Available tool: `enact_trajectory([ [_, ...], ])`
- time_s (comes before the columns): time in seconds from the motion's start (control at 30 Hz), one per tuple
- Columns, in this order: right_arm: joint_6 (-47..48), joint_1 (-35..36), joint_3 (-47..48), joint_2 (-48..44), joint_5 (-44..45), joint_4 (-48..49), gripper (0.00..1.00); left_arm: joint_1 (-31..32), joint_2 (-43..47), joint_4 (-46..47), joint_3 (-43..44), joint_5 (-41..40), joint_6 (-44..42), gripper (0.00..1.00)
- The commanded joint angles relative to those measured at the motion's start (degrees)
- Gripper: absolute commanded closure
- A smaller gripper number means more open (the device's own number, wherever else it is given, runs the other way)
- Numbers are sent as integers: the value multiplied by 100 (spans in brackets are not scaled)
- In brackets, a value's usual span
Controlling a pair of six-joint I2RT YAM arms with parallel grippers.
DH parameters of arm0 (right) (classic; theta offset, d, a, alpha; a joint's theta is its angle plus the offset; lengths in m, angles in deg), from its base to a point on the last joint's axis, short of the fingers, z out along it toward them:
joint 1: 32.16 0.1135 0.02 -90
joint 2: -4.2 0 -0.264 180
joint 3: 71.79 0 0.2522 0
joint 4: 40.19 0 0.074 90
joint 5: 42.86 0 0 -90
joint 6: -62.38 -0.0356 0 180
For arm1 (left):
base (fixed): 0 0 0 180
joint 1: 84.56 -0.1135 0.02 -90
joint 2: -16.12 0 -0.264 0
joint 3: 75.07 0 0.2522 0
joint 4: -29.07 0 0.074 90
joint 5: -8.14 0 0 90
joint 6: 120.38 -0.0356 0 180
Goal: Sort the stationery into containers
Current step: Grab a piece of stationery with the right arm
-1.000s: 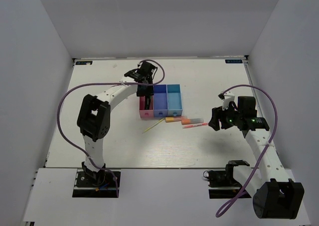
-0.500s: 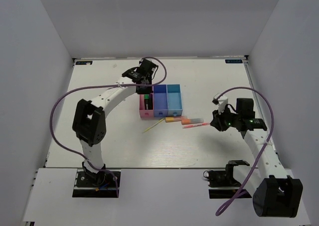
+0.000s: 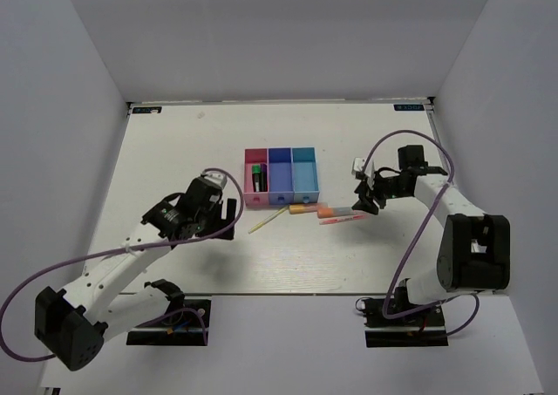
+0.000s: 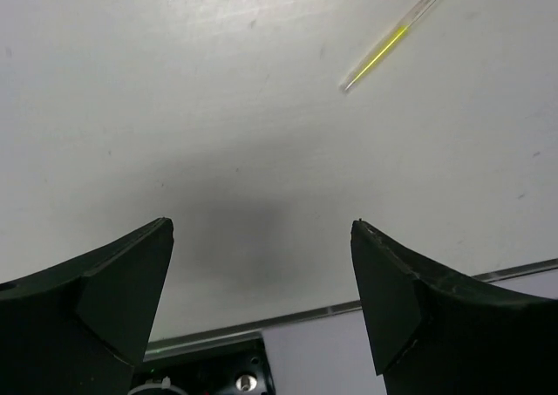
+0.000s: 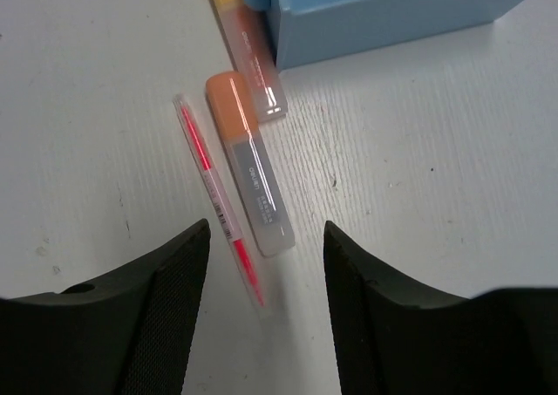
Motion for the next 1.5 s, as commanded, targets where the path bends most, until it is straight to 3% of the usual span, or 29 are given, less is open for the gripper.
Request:
enact_trajectory([
  [0.0,400,31,127,-31,-556,-37,42,-27,457,6,-429,95,-72,7],
  [0.07,242,75,240,74,-503,26,43,-35,650,111,-781,52,-116,7],
  [0.23,945,268,724,810,-389,-747,46,-62,888,50,-852,104,-134,7],
  [0.4,1252,453,671,1110,182,-134,43,-62,986,-73,-844,25,-169,7],
  [0.8,1525,734,962,1665,860,-159,44,-62,959,-108,-843,51,-231,7],
  [1.07,1955,839,497,1753,1263,-159,44,-62,959,-99,-843,60,-231,7],
  [1.2,2105,918,338,1797,1650,-228,58,-53,959,-99,-852,34,-248,7],
  [1.23,2175,919,347,1805,1686,-308,71,-53,977,-99,-843,34,-240,7],
  [1.33,2368,945,347,1814,1861,-606,90,-62,994,-108,-843,7,-231,7],
  [1.47,2719,910,189,1333,1950,-1046,100,-62,1038,-82,-878,7,-239,7],
])
